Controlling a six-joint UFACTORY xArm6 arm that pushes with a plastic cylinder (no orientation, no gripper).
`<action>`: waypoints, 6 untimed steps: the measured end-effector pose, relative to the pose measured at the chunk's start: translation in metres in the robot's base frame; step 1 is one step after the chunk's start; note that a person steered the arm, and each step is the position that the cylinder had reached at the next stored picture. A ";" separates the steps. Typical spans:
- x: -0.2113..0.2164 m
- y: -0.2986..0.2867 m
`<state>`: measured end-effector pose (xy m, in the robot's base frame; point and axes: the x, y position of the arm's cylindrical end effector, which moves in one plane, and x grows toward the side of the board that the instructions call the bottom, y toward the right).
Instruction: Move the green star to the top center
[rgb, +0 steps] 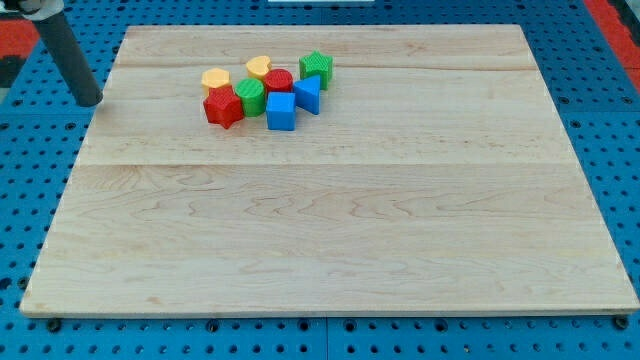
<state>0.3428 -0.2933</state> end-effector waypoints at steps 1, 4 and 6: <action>0.000 0.000; -0.015 -0.001; -0.054 0.035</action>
<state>0.2888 -0.2581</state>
